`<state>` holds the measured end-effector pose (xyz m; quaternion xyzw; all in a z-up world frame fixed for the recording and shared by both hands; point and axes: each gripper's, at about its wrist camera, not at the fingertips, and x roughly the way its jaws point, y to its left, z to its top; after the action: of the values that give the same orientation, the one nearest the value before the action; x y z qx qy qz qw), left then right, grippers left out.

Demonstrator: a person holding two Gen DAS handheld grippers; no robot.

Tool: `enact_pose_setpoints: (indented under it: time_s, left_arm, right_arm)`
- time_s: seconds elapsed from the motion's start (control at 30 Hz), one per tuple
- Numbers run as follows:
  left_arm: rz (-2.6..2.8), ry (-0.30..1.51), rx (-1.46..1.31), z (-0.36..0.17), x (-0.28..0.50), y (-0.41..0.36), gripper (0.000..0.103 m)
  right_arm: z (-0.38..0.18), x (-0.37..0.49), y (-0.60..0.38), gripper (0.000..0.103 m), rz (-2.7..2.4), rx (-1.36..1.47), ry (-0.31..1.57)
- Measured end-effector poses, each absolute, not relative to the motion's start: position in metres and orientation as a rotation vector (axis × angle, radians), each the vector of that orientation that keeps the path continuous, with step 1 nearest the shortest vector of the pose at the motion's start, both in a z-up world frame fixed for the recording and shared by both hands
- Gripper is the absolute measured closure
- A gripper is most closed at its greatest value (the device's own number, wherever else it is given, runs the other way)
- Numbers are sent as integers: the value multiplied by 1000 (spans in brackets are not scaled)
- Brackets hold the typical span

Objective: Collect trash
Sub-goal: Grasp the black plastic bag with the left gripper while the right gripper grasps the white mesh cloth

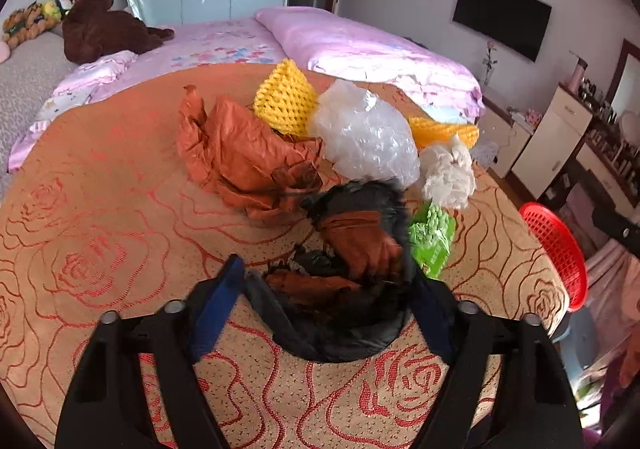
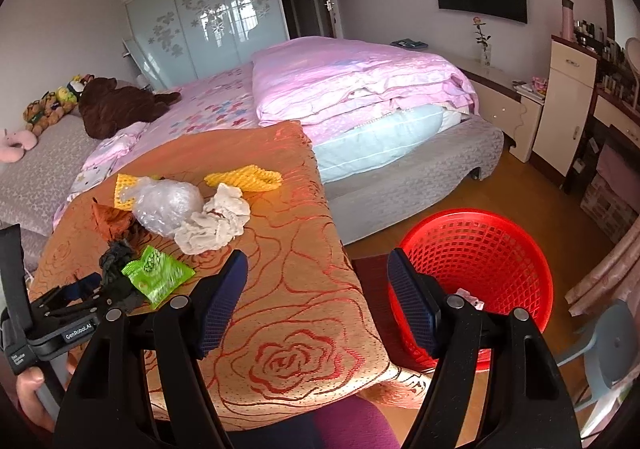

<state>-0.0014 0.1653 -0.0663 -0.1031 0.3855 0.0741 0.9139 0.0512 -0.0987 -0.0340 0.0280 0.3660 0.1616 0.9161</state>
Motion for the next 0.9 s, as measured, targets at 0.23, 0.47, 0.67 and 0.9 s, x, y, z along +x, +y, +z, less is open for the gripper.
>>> enact_pose_setpoints:
  time_s: [0.23,0.47,0.67,0.9]
  left_arm:
    - [134,772,-215,-60,-5,166,63]
    - [117,740,-224,-48,-15,171,66]
    - [117,677,-220,-26,-26,171,66]
    - [155,640,-225,-15,-28,181,66]
  right_arm:
    - [-36,54,-90,33,350,50,760]
    - [-37,59,-67,33,400,16,758]
    - [-49,76,-32,33,463,-33,771]
    - [-62,103,-3,33,483,-56,797]
